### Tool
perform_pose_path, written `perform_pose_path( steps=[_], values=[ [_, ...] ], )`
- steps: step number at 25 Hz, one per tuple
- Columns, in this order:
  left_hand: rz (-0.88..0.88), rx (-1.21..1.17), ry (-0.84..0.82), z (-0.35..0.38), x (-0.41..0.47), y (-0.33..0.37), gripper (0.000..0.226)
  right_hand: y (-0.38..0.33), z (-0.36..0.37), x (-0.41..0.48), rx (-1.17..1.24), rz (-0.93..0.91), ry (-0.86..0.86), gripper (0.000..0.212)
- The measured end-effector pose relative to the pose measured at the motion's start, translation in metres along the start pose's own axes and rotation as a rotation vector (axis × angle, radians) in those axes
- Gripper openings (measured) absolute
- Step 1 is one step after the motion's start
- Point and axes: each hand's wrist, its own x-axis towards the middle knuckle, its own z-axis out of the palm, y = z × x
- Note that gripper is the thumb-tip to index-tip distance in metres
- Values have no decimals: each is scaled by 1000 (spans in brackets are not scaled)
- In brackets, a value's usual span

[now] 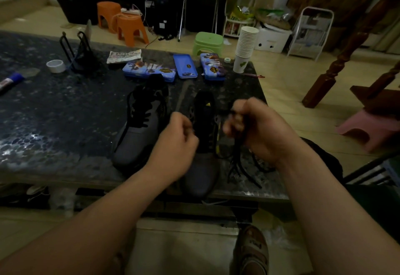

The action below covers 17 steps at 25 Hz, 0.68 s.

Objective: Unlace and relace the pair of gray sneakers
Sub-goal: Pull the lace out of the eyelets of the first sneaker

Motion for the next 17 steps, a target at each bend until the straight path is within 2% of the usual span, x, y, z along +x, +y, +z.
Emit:
perform_pose_path(
  steps=[2, 3, 4, 6, 7, 9, 13, 17],
  values=[
    [-39, 28, 80, -5, 5, -6, 11, 9, -4, -18, -442, 165, -163, 35],
    [2, 67, 89, -8, 5, -8, 14, 18, -5, -23, -629, 241, -194, 35],
    [67, 116, 83, -10, 5, -8, 20, 26, -7, -25, -756, 272, -145, 33],
    [214, 217, 73, -9, 8, -5, 28, 41, -14, -19, -908, 203, 158, 24],
    [277, 279, 72, -7, 12, -4, 29, 46, -17, -12, -941, 128, 316, 21],
    [341, 421, 56, -2, 22, -1, 32, 49, -17, 4, -892, 27, 448, 22],
    [380, 643, 19, 4, 42, 3, 38, 51, 0, 38, -778, 12, 423, 36],
    [421, 732, -5, 8, 52, 5, 36, 49, -1, 60, -783, 58, 443, 44]
  ],
)
